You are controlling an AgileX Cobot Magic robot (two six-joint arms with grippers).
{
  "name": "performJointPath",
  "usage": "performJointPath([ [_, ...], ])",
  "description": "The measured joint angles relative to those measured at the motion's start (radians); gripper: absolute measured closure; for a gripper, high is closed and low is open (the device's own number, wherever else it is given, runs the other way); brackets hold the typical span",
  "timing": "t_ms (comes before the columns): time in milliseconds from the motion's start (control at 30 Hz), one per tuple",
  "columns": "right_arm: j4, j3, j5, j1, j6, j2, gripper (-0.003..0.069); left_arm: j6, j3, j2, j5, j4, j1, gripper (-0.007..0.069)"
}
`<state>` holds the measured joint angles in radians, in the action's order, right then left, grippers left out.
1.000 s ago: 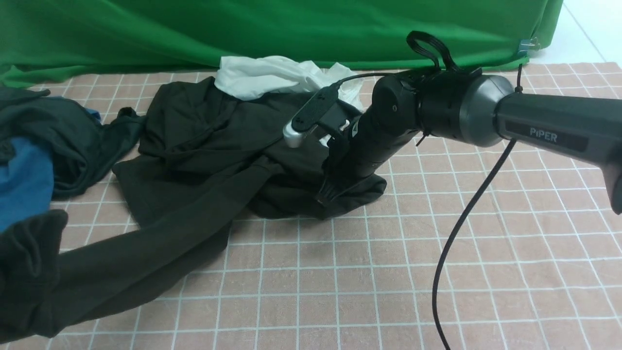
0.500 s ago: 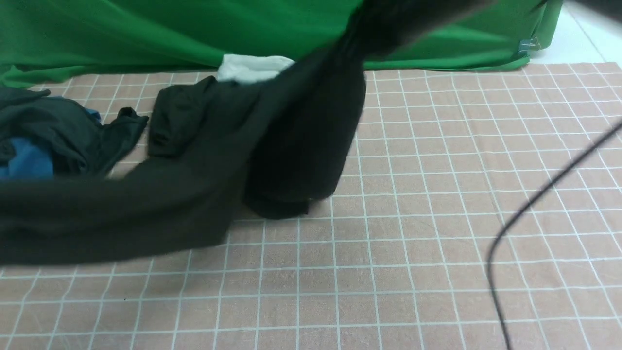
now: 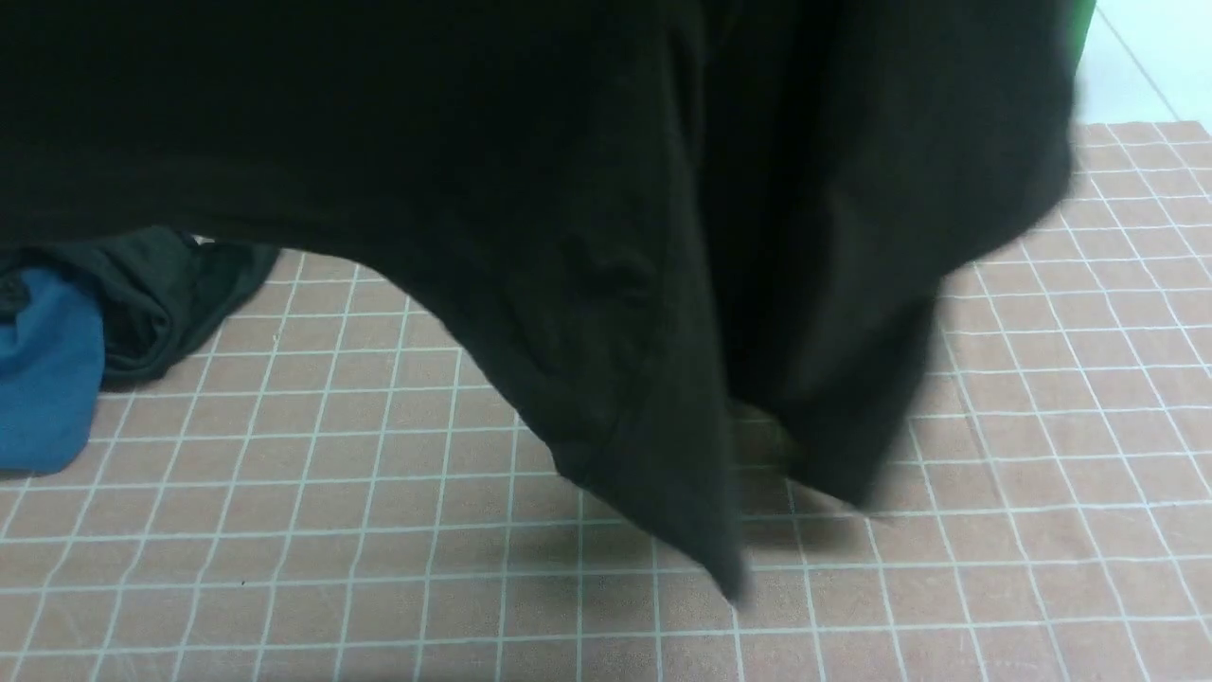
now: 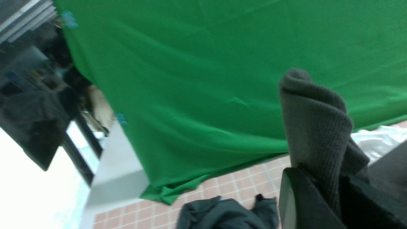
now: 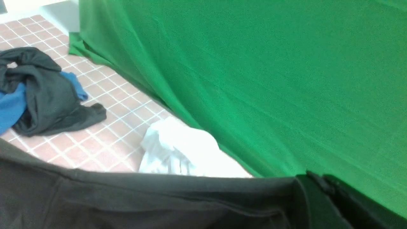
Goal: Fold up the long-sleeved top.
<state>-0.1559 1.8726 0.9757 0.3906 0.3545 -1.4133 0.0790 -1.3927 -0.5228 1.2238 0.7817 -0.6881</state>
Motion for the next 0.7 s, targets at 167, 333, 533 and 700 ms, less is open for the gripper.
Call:
performJointPath([
  [167, -0.013, -0.028, 0.073, 0.000, 0.000, 0.007, 0.0625, -0.001, -0.001, -0.025, -0.002, 0.007, 0.000, 0.0553],
  [333, -0.073, -0.176, 0.059, 0.000, 0.001, 0.005, 0.0625, -0.024, -0.001, -0.092, 0.001, -0.027, 0.000, 0.0553],
  [533, -0.109, -0.285, -0.023, 0.012, 0.029, -0.011, 0.0625, -0.058, 0.000, -0.214, 0.000, -0.086, 0.000, 0.0553],
  [700, -0.117, -0.291, -0.044, 0.020, 0.031, -0.036, 0.0625, -0.079, 0.000, -0.287, -0.013, -0.085, 0.000, 0.0553],
])
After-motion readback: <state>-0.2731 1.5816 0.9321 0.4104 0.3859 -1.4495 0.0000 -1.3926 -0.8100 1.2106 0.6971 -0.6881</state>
